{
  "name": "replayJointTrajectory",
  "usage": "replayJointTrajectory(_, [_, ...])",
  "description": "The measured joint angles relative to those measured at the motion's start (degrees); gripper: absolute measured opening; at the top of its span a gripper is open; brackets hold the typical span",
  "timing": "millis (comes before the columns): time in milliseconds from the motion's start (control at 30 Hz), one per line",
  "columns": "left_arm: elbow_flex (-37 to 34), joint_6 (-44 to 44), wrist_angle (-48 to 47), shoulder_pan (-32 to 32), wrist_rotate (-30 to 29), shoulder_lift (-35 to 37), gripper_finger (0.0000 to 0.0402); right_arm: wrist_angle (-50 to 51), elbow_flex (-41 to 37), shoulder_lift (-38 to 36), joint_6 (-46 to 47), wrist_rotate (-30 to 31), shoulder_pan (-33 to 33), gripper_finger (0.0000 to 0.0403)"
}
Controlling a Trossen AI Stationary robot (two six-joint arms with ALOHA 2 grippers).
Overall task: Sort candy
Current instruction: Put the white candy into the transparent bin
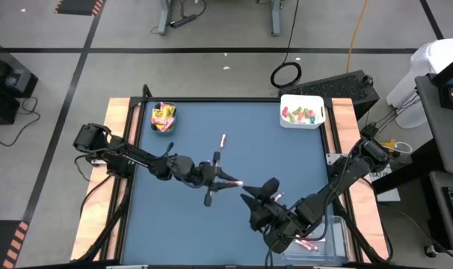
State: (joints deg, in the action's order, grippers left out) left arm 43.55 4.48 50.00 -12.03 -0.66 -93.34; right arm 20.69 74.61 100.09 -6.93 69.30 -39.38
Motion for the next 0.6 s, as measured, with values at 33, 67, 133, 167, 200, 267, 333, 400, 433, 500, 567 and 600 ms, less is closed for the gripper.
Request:
replayJointTrajectory(33, [0.0, -1.93, -0.02, 0.0, 0.08, 0.0, 0.0057, -0.2, 0.0, 0.0, -1.34, -0.02, -0.01, 0.0157])
replayJointTrajectory(67, [0.0, -3.89, -0.04, 0.0, 0.32, 0.0, 0.0057, -0.37, 0.0, 0.0, -2.53, -0.12, -0.02, 0.0157])
replayJointTrajectory(133, [0.0, -7.82, -0.24, 0.0, 1.19, 0.0, 0.0057, -0.4, 0.0, 0.0, -5.59, -0.33, -0.02, 0.0157])
replayJointTrajectory(167, [0.0, -9.4, -0.41, 0.0, 2.02, 0.0, 0.0057, -0.4, 0.0, 0.0, -7.3, -0.41, -0.02, 0.0157])
replayJointTrajectory(200, [0.0, -10.6, -0.67, 0.01, 3.16, 0.0, 0.0057, -0.41, 0.0, 0.02, -8.93, -0.54, -0.02, 0.0157])
replayJointTrajectory(267, [0.0, -11.97, -1.19, 0.01, 5.85, 0.0, 0.0057, -0.69, 0.0, 0.05, -11.33, -0.61, 0.07, 0.0157])
replayJointTrajectory(333, [0.0, -13.45, -1.51, 0.0, 8.67, 0.0, 0.0057, -1.69, 0.0, 0.07, -13.24, -1.53, 0.28, 0.0157])
replayJointTrajectory(400, [0.0, -14.68, -1.5, -0.02, 10.99, 0.0, 0.0057, -3.43, 0.0, 0.07, -14.78, -4.89, 0.79, 0.0157])
replayJointTrajectory(433, [0.0, -14.72, -1.49, -0.02, 11.73, 0.0, 0.0057, -4.26, 0.0, 0.09, -15.08, -6.76, 1.15, 0.0157])
replayJointTrajectory(500, [0.0, -14.75, -1.51, 0.0, 12.93, 0.0, 0.0057, -5.52, 0.0, 0.09, -15.22, -9.68, 1.99, 0.0157])
replayJointTrajectory(567, [0.0, -14.77, -1.51, 0.02, 14.38, 0.0, 0.0057, -6.03, 0.0, 0.09, -15.22, -11.69, 2.78, 0.0157])
replayJointTrajectory(600, [0.0, -14.77, -1.53, 0.0, 14.64, 0.0, 0.0057, -6.0, 0.0, 0.09, -15.22, -12.39, 3.12, 0.0157])
